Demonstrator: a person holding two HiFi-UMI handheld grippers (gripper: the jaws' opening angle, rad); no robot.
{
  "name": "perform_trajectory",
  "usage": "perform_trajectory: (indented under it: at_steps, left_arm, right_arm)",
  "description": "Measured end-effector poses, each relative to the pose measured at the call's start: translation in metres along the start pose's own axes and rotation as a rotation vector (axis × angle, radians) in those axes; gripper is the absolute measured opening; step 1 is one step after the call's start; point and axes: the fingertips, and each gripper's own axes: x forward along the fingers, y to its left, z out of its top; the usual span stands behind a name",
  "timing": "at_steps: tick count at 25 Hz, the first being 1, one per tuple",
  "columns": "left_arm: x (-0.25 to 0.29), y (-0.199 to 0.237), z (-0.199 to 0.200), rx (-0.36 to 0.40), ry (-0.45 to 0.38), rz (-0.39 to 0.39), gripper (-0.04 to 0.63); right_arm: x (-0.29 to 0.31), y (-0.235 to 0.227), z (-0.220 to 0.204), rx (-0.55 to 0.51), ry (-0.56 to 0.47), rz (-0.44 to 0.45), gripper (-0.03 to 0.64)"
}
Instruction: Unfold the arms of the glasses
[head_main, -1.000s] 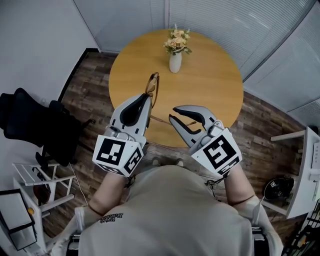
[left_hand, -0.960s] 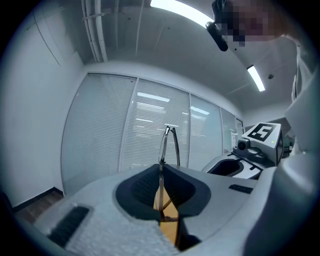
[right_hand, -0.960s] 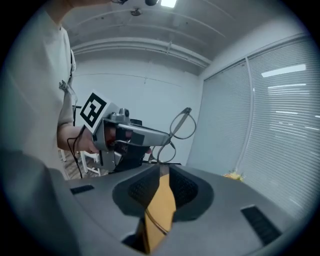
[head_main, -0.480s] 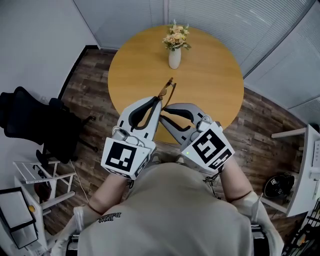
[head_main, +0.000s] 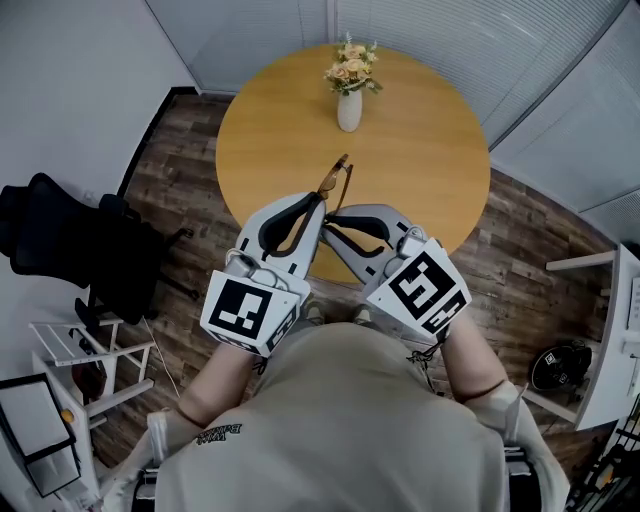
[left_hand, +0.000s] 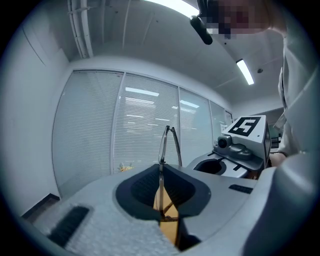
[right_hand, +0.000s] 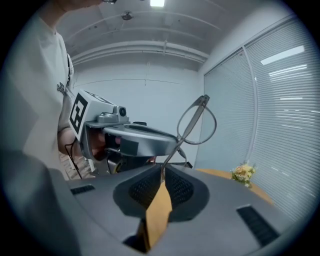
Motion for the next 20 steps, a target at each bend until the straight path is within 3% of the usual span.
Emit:
perform_trajectory:
  at_steps: [12, 20]
  left_arm:
    - [-0.001, 0.034, -0.011, 0.061, 0.052, 0.086, 0.04]
    - [-0.002, 0.034, -0.023, 0.196, 0.129, 0.099, 0.04]
  right_arm:
    - [-0.043, -0.032, -0.011, 0.013, 0.026, -0.101, 0.043]
    - [-0.077, -0.071, -0.004, -0.04, 0.035, -0.218, 0.043]
